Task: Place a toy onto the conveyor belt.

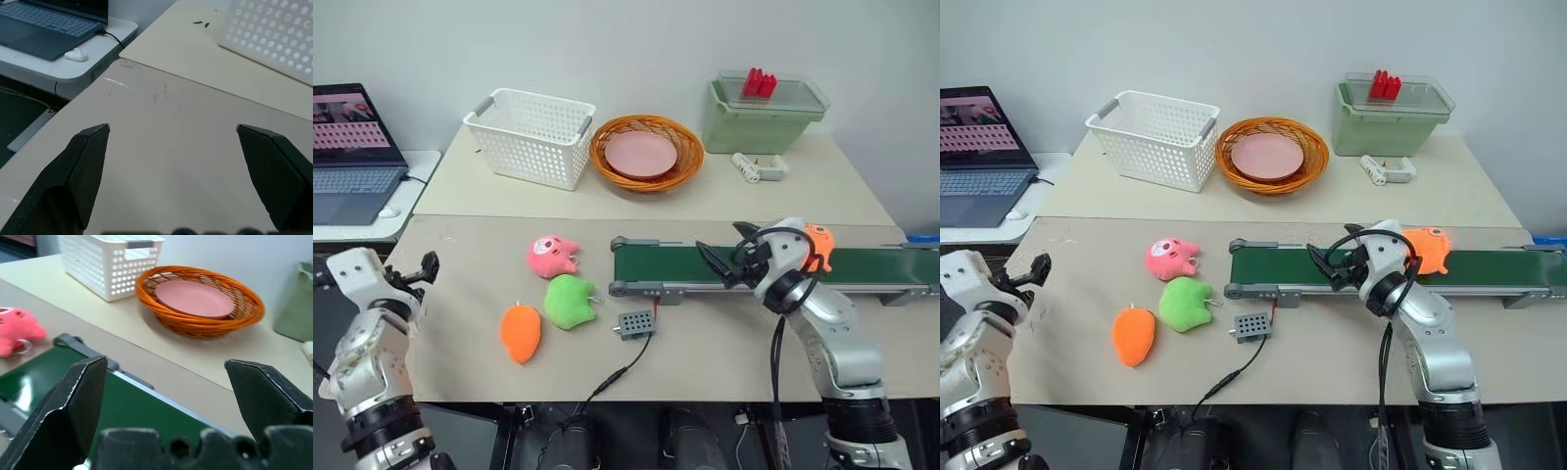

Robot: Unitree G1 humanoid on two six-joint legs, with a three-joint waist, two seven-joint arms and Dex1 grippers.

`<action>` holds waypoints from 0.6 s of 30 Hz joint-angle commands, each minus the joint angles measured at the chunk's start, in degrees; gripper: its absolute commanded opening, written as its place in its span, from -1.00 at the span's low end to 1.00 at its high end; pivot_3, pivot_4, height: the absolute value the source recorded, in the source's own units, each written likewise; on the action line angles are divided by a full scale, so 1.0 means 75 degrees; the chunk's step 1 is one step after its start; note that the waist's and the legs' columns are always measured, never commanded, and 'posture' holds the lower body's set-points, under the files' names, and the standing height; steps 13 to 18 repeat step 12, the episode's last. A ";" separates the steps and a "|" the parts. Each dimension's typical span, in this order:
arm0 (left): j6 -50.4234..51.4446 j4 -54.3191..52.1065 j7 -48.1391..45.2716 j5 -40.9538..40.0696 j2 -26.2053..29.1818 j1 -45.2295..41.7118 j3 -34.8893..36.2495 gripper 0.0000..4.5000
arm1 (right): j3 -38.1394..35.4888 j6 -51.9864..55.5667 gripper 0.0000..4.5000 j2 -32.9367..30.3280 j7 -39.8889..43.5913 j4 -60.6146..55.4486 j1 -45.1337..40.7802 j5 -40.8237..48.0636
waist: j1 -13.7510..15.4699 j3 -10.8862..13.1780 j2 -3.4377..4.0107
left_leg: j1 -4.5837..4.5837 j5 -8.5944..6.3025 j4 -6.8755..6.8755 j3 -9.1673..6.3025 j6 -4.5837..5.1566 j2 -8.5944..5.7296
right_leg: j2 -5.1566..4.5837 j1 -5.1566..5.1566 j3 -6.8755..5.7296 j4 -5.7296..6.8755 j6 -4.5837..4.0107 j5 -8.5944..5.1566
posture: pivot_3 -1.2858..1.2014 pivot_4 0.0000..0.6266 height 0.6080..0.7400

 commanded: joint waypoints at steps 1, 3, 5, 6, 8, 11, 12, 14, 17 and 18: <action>-0.0662 -0.0145 0.0066 0.0016 -0.0094 0.0189 -0.0190 0.97 | -0.0234 -0.0516 1.00 0.0268 -0.0631 0.0249 -0.0214 -0.0391 | -0.0015 -0.0001 0.0000 | 0.0001 0.0000 0.0000 0.0002 0.0000 0.0000 | 0.0000 0.0001 0.0002 0.0000 0.0000 0.0000 | 0.03 -0.52 1.00; -0.0806 -0.0125 0.0109 -0.0050 -0.0184 0.0230 -0.0256 0.97 | -0.0387 -0.0614 1.00 0.0512 -0.0815 0.0376 -0.0290 -0.0277 | -0.0031 -0.0001 0.0000 | 0.0001 0.0000 -0.0002 0.0005 0.0000 0.0000 | 0.0000 -0.0002 0.0004 0.0000 0.0000 0.0000 | 0.03 -0.52 1.00; -0.0947 -0.0091 0.0129 -0.0066 -0.0216 0.0233 -0.0311 0.97 | -0.0410 -0.0689 1.00 0.0579 -0.0868 0.0490 -0.0324 -0.0309 | -0.0049 -0.0001 0.0000 | 0.0001 0.0000 -0.0003 0.0005 -0.0001 0.0001 | 0.0000 -0.0003 0.0004 0.0001 -0.0001 0.0001 | 0.03 -0.52 1.00; -0.1017 -0.0090 0.0123 -0.0059 -0.0222 0.0246 -0.0354 0.97 | -0.0387 -0.0756 1.00 0.0572 -0.0864 0.0540 -0.0304 -0.0363 | -0.0056 -0.0001 0.0000 | 0.0001 0.0000 -0.0003 0.0005 -0.0001 0.0001 | 0.0000 -0.0003 0.0004 0.0002 -0.0001 0.0001 | 0.03 -0.52 1.00; -0.1140 -0.0058 0.0107 -0.0067 -0.0223 0.0244 -0.0425 0.97 | -0.0382 -0.0825 1.00 0.0581 -0.0848 0.0637 -0.0277 -0.0371 | -0.0064 -0.0001 0.0001 | 0.0002 0.0000 -0.0003 0.0004 -0.0001 0.0001 | 0.0001 -0.0001 0.0003 0.0001 -0.0002 0.0001 | 0.03 -0.52 1.00; -0.1305 -0.0040 0.0050 -0.0098 -0.0206 0.0231 -0.0526 0.97 | -0.0415 -0.0951 1.00 0.0562 -0.0795 0.0766 -0.0216 -0.0352 | -0.0079 -0.0001 0.0001 | 0.0000 0.0000 -0.0004 0.0005 0.0000 0.0000 | 0.0001 -0.0002 0.0004 -0.0001 -0.0001 0.0001 | 0.03 -0.52 1.00; -0.1392 -0.0033 0.0000 -0.0122 -0.0205 0.0212 -0.0551 0.97 | -0.0426 -0.0995 1.00 0.0553 -0.0786 0.0820 -0.0212 -0.0353 | -0.0079 -0.0001 0.0001 | 0.0000 0.0000 -0.0004 0.0005 0.0000 0.0000 | 0.0001 -0.0002 0.0004 -0.0001 -0.0001 0.0001 | 0.03 -0.52 1.00; -0.1392 -0.0033 0.0000 -0.0122 -0.0205 0.0212 -0.0551 0.97 | -0.0426 -0.0995 1.00 0.0553 -0.0786 0.0820 -0.0212 -0.0353 | -0.0079 -0.0001 0.0001 | 0.0000 0.0000 -0.0004 0.0005 0.0000 0.0000 | 0.0001 -0.0002 0.0004 -0.0001 -0.0001 0.0001 | 0.03 -0.52 1.00; -0.1392 -0.0033 0.0000 -0.0122 -0.0205 0.0212 -0.0551 0.97 | -0.0426 -0.0995 1.00 0.0553 -0.0786 0.0820 -0.0212 -0.0353 | -0.0079 -0.0001 0.0001 | 0.0000 0.0000 -0.0004 0.0005 0.0000 0.0000 | 0.0001 -0.0002 0.0004 -0.0001 -0.0001 0.0001 | 0.03 -0.52 1.00; -0.1392 -0.0033 0.0000 -0.0122 -0.0205 0.0212 -0.0551 0.97 | -0.0426 -0.0995 1.00 0.0553 -0.0786 0.0820 -0.0212 -0.0353 | -0.0079 -0.0001 0.0001 | 0.0000 0.0000 -0.0004 0.0005 0.0000 0.0000 | 0.0001 -0.0002 0.0004 -0.0001 -0.0001 0.0001 | 0.03 -0.52 1.00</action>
